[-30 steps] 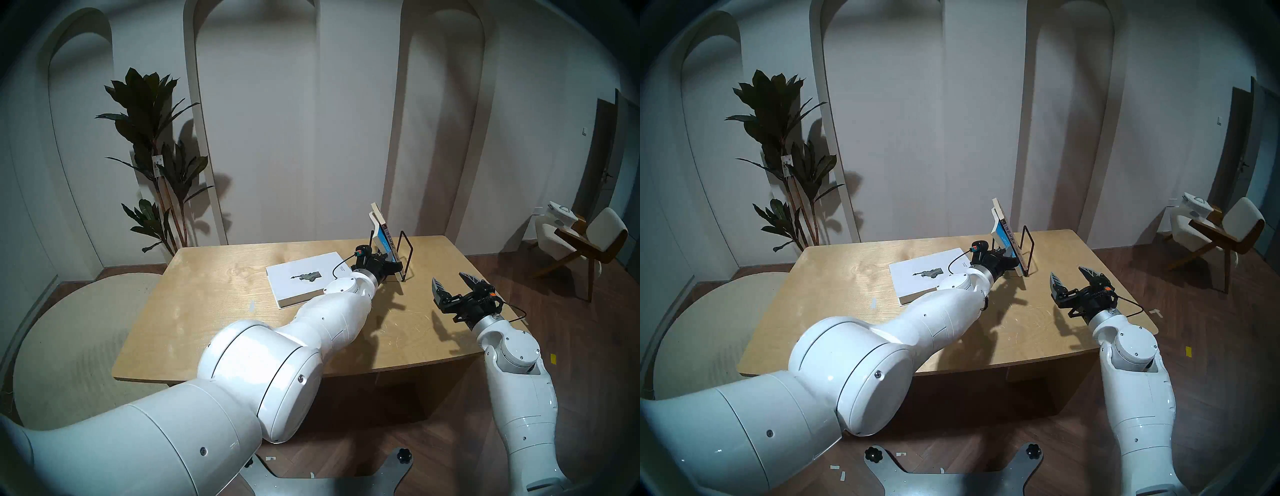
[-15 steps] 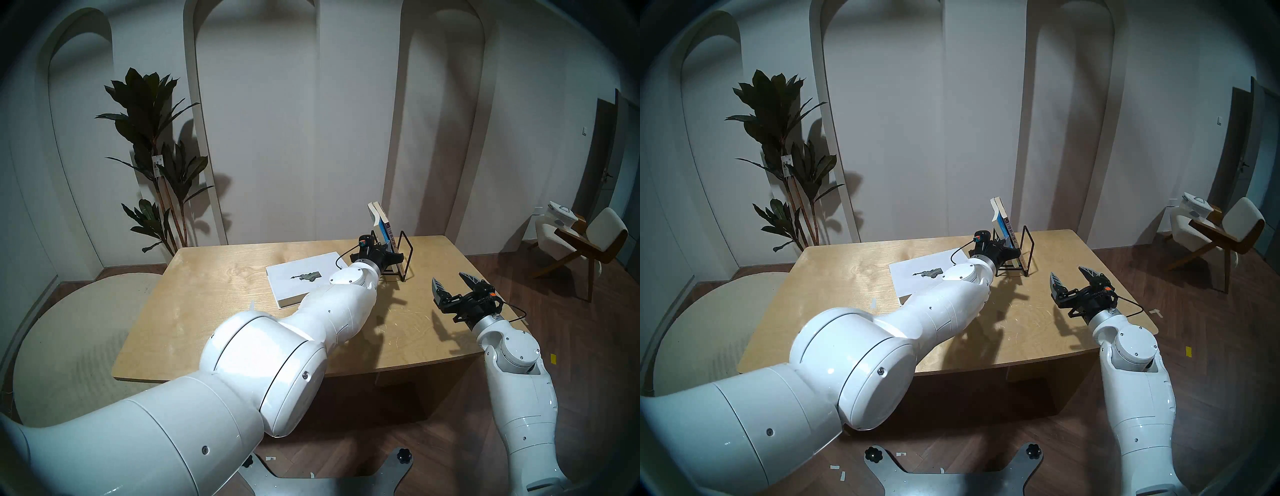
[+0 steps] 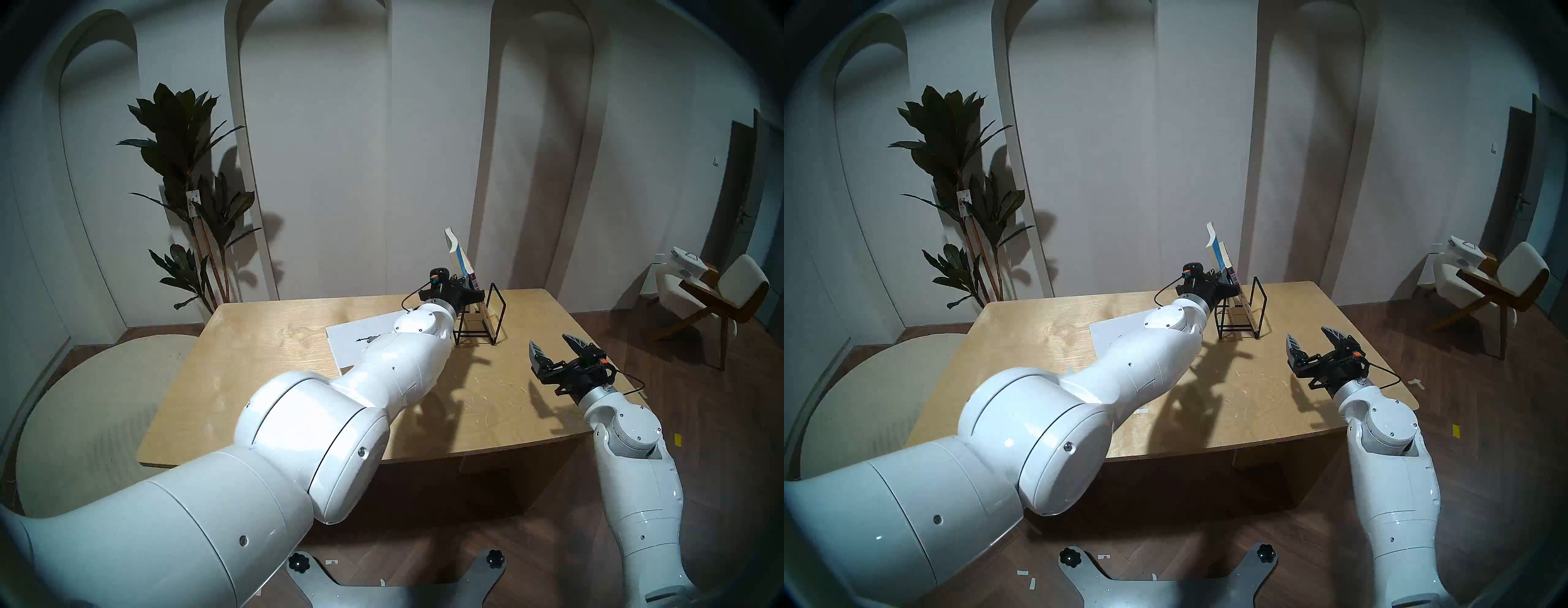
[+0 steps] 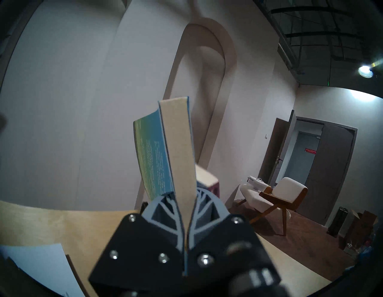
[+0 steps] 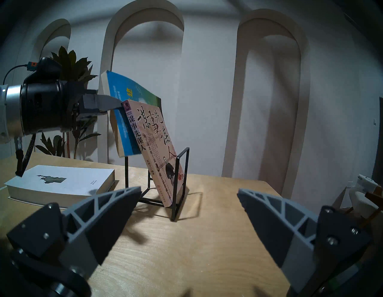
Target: Stack the books into one stack
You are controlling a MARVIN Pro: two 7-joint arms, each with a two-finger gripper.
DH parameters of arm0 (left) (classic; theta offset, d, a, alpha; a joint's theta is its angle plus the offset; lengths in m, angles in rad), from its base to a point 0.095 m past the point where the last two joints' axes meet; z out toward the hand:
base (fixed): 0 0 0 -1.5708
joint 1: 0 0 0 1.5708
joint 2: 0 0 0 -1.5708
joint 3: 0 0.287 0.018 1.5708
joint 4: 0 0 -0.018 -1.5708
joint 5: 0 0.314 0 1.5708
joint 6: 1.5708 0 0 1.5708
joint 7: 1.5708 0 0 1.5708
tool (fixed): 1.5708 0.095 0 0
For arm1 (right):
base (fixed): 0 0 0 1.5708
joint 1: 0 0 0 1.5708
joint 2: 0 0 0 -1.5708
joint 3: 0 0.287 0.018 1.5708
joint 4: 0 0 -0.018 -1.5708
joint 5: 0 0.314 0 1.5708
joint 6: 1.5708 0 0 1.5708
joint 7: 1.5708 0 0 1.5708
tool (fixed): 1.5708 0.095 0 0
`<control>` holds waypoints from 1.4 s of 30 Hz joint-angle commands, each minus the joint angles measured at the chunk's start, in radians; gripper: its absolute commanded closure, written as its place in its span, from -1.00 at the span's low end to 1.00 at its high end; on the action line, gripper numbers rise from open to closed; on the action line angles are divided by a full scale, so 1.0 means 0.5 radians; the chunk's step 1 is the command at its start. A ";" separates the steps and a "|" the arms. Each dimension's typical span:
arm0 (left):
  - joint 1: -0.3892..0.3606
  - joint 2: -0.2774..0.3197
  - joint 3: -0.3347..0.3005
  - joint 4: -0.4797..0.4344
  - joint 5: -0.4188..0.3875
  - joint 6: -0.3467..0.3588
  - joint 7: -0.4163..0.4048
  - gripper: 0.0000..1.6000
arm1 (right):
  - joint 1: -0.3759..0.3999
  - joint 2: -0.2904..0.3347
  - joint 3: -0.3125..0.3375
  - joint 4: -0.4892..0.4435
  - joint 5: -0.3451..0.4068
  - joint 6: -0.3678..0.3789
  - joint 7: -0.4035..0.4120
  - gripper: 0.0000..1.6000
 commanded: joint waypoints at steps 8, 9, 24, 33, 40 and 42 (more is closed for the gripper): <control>-0.046 0.229 0.047 -0.326 0.077 -0.236 -0.183 1.00 | 0.022 0.001 0.002 -0.034 0.005 -0.015 -0.001 -1.00; -0.045 0.251 0.042 -0.349 0.078 -0.249 -0.182 1.00 | 0.022 0.001 0.001 -0.033 0.005 -0.015 -0.001 -1.00; 0.038 0.581 -0.124 -0.580 0.008 -0.166 -0.230 1.00 | 0.025 0.004 -0.001 -0.026 0.006 -0.014 0.000 -1.00; 0.202 0.701 -0.246 -0.619 -0.115 0.038 -0.282 1.00 | 0.026 0.007 -0.003 -0.021 0.007 -0.013 0.000 -1.00; 0.361 0.667 -0.307 -0.681 -0.245 0.226 -0.393 1.00 | 0.028 0.009 -0.005 -0.015 0.007 -0.012 0.000 -1.00; 0.398 0.660 -0.324 -0.702 -0.282 0.272 -0.423 1.00 | 0.029 0.010 -0.005 -0.012 0.007 -0.012 0.001 -1.00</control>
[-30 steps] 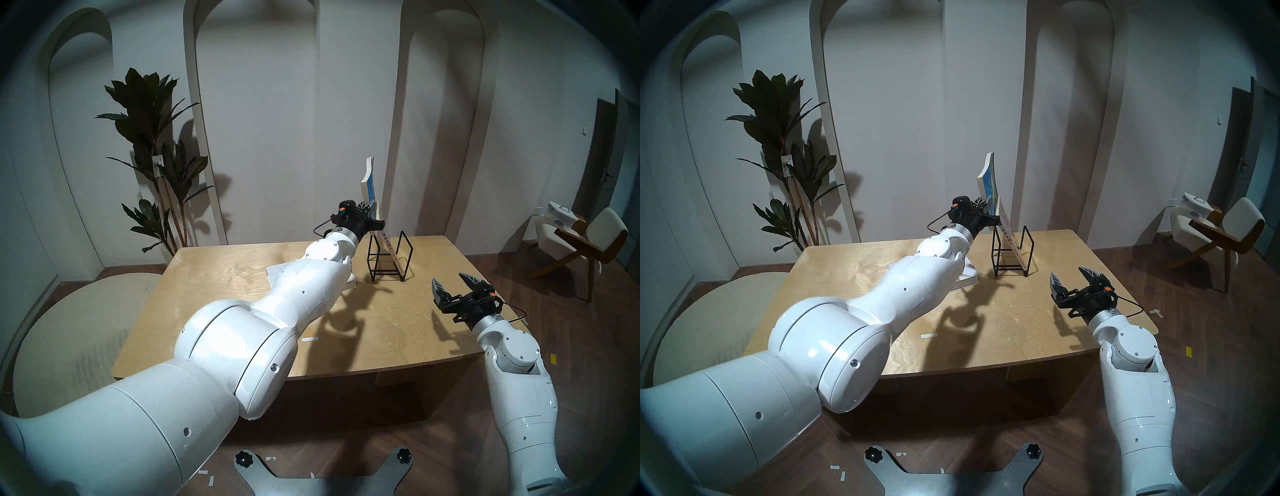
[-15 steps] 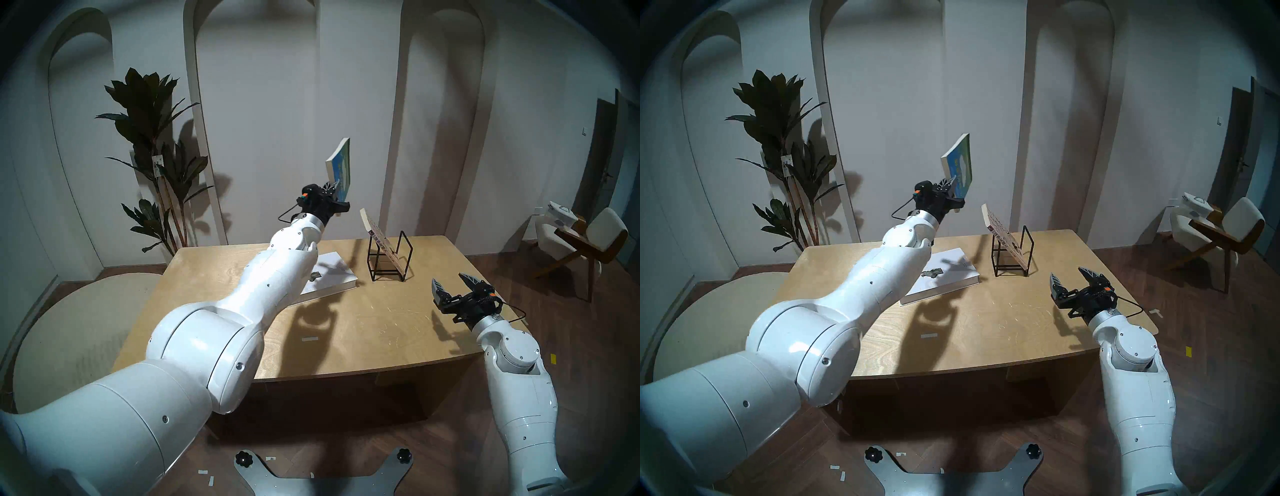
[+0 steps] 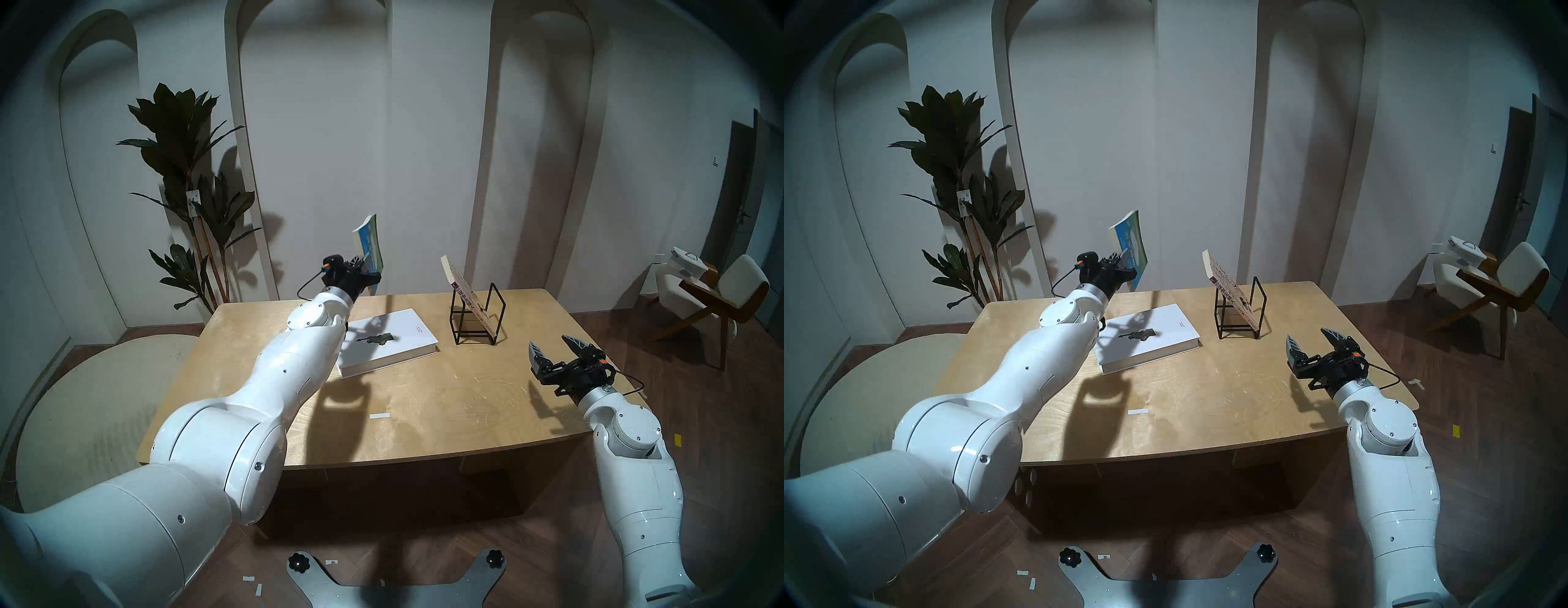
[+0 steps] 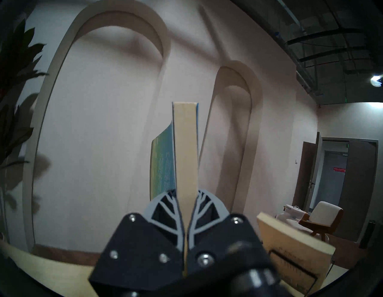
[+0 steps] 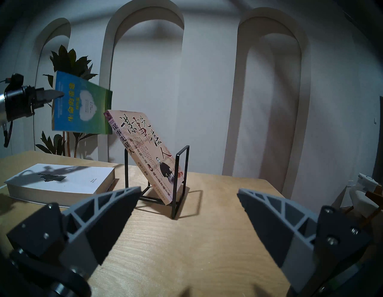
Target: Stack the books into one stack
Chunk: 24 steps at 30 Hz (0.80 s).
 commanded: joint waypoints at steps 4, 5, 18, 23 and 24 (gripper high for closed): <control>0.097 -0.032 -0.064 -0.226 -0.148 0.113 -0.184 1.00 | 0.024 0.004 0.001 -0.027 0.004 -0.012 0.000 -1.00; 0.090 -0.023 -0.066 -0.247 -0.148 0.101 -0.201 1.00 | 0.024 0.004 0.000 -0.026 0.004 -0.011 0.000 -1.00; 0.211 0.120 -0.157 -0.472 -0.223 0.151 -0.324 1.00 | 0.028 0.009 -0.004 -0.011 0.005 -0.011 0.001 -1.00; 0.331 0.123 -0.175 -0.523 -0.273 0.231 -0.354 1.00 | 0.031 0.011 -0.005 -0.007 0.006 -0.012 0.001 -1.00; 0.353 0.118 -0.178 -0.541 -0.288 0.254 -0.367 1.00 | 0.031 0.011 -0.006 -0.007 0.006 -0.012 0.001 -1.00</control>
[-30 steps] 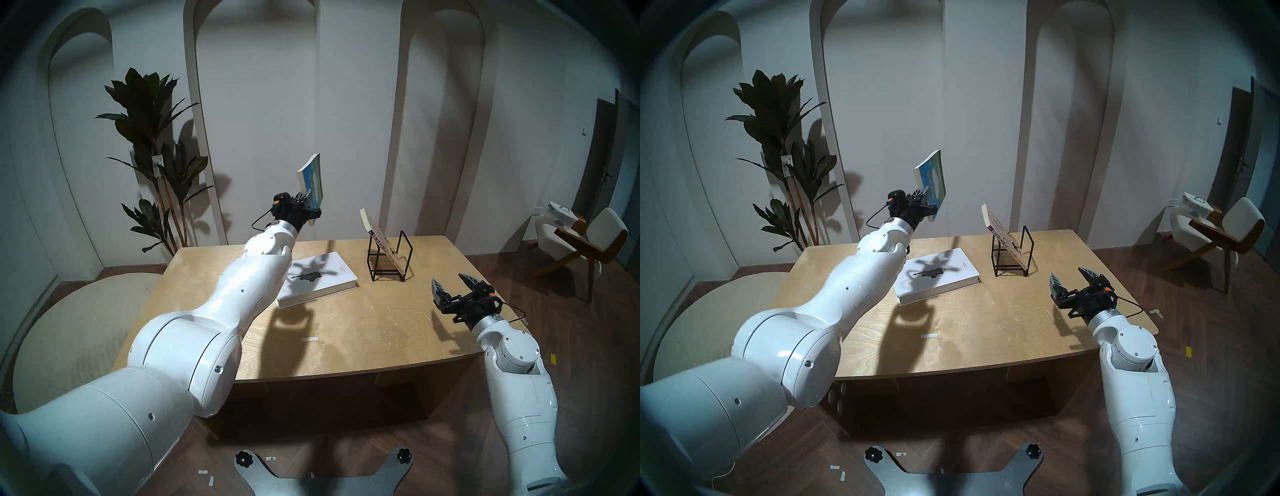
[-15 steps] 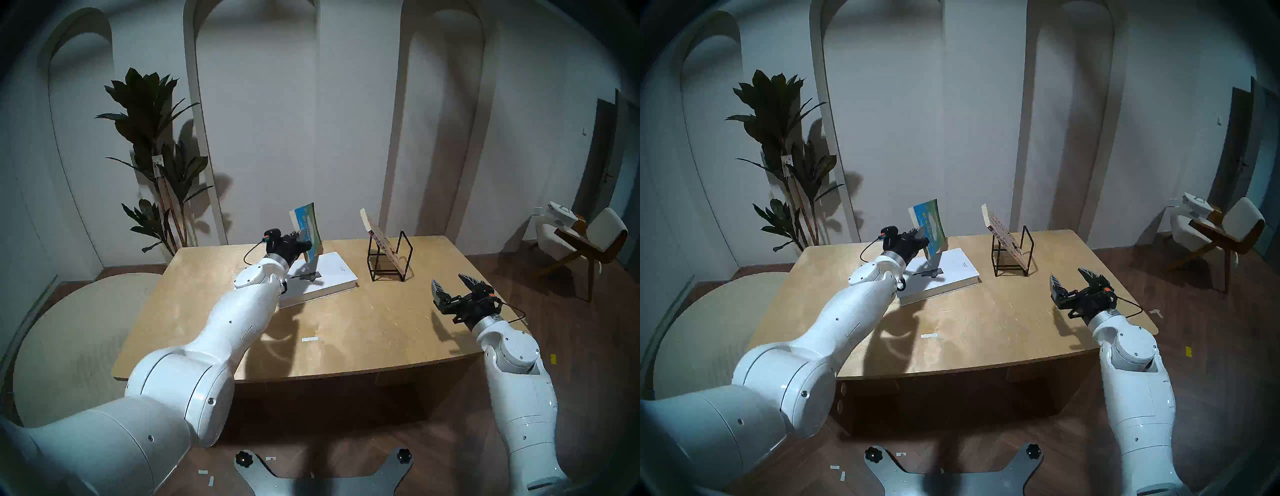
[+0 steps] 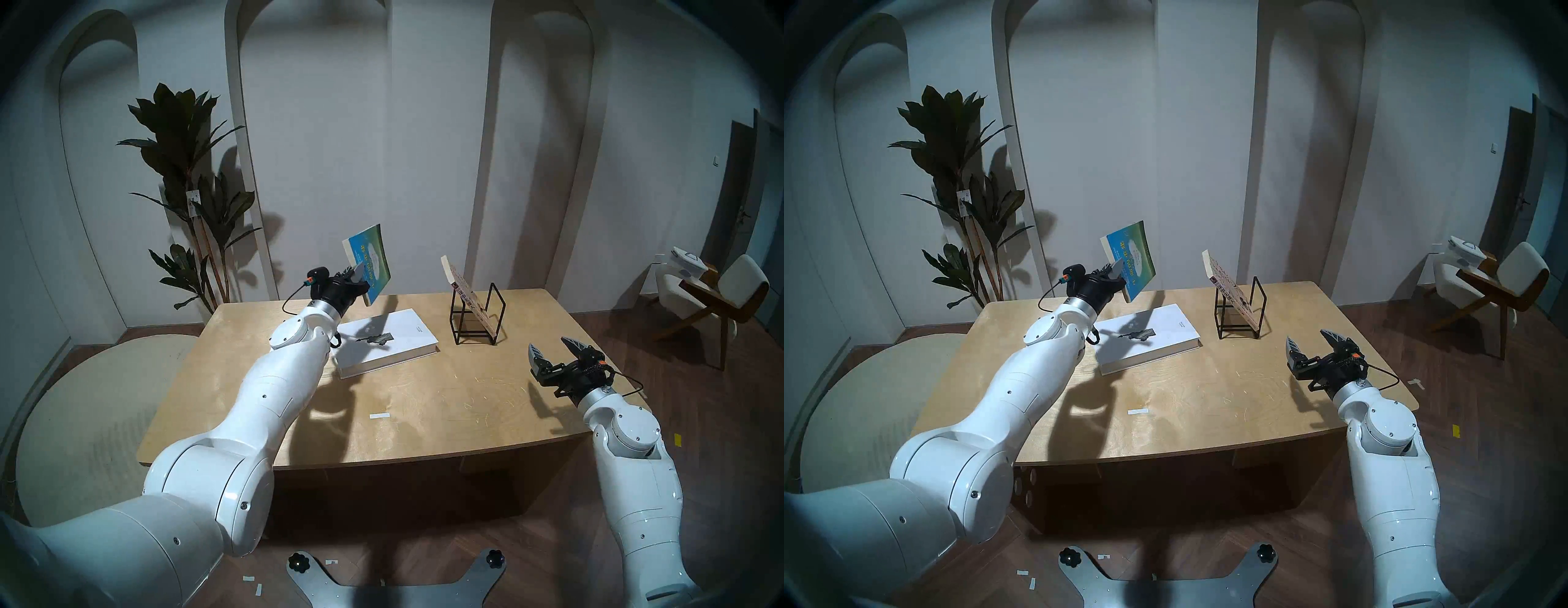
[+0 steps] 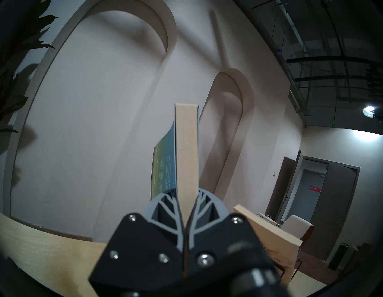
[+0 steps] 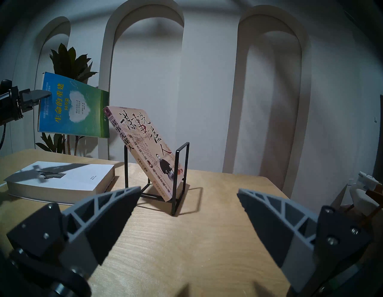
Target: Stack the books into one stack
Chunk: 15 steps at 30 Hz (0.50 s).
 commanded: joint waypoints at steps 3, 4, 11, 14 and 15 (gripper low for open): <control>0.139 -0.018 -0.025 -0.198 -0.110 0.151 -0.115 1.00 | 0.027 0.004 0.001 -0.032 0.005 -0.012 0.000 -1.00; 0.146 -0.027 -0.022 -0.207 -0.116 0.163 -0.123 1.00 | 0.027 0.004 0.001 -0.031 0.005 -0.012 0.000 -1.00; 0.244 -0.054 -0.022 -0.335 -0.192 0.327 -0.210 1.00 | 0.029 0.007 -0.002 -0.025 0.005 -0.012 0.000 -1.00; 0.298 -0.064 -0.022 -0.391 -0.224 0.398 -0.241 1.00 | 0.031 0.008 -0.003 -0.023 0.006 -0.012 0.001 -1.00; 0.317 -0.063 -0.023 -0.397 -0.232 0.415 -0.242 1.00 | 0.031 0.008 -0.003 -0.023 0.006 -0.012 0.001 -1.00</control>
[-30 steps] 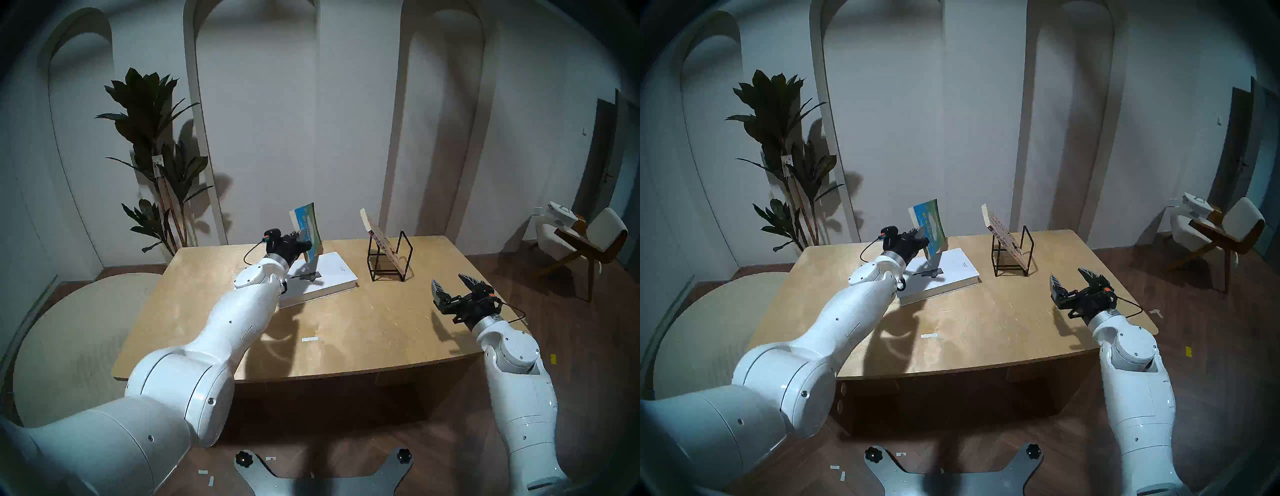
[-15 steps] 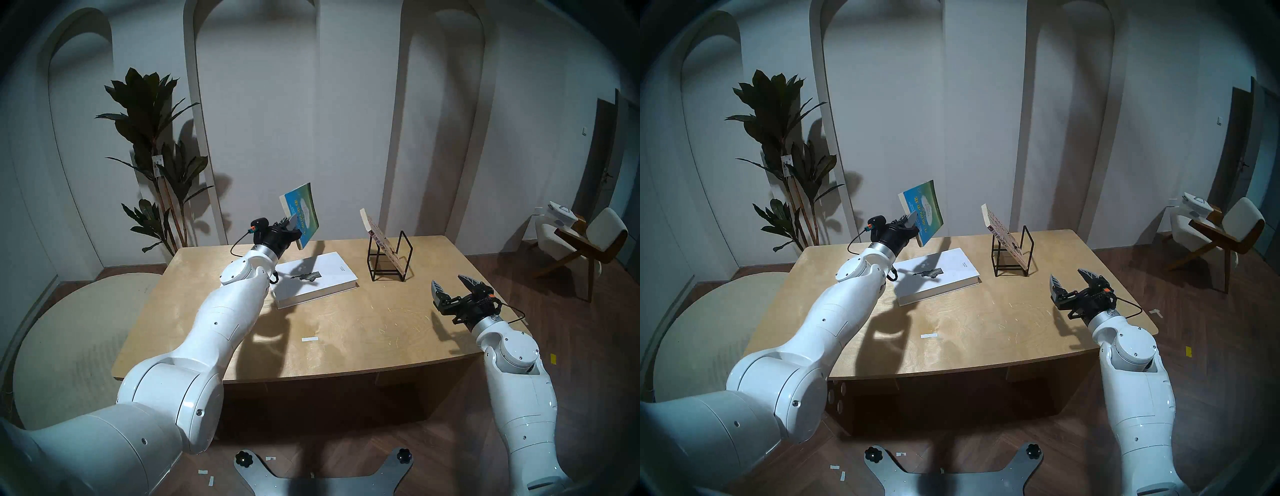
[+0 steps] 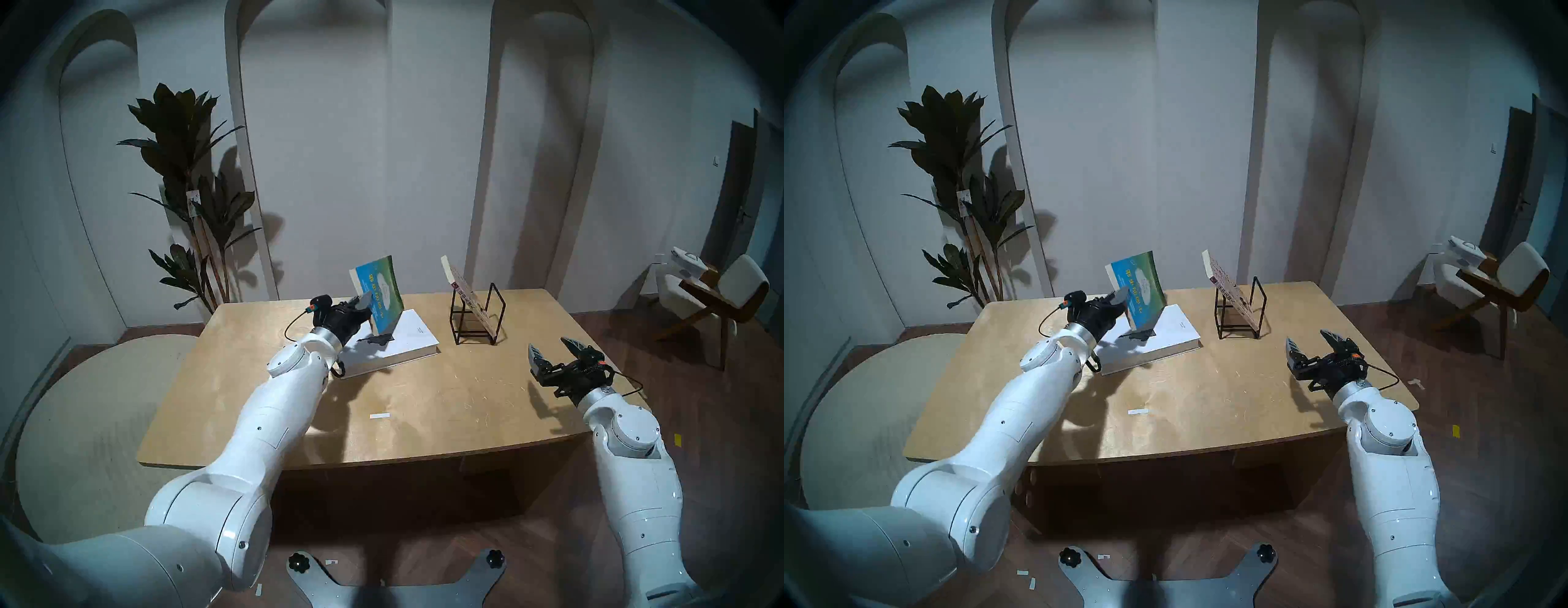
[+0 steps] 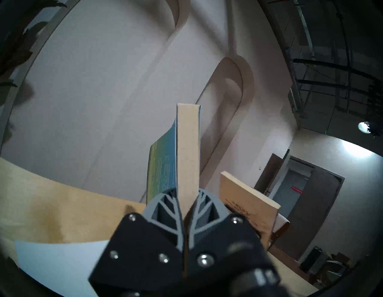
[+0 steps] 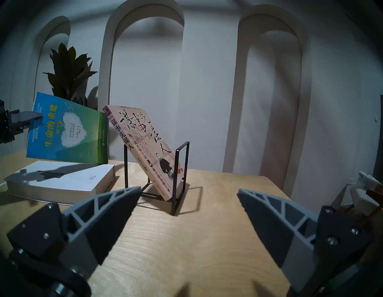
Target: Stack the books into one stack
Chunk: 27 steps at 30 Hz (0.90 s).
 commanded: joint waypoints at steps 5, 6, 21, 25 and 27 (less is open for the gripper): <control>0.138 -0.010 -0.028 -0.291 -0.136 0.204 -0.127 1.00 | 0.027 0.004 0.001 -0.034 0.005 -0.013 0.000 -1.00; 0.156 -0.005 -0.037 -0.322 -0.148 0.223 -0.132 1.00 | 0.028 0.004 0.001 -0.035 0.006 -0.014 0.000 -1.00; 0.468 0.130 -0.131 -0.655 -0.249 0.737 0.016 1.00 | 0.024 0.002 0.002 -0.057 0.014 -0.023 -0.002 -1.00; 0.585 0.182 -0.111 -0.747 -0.209 0.921 0.259 1.00 | 0.018 0.000 0.003 -0.067 0.018 -0.026 -0.004 -1.00; 0.611 0.201 -0.107 -0.776 -0.189 1.000 0.344 1.00 | 0.017 0.000 0.003 -0.070 0.019 -0.027 -0.004 -1.00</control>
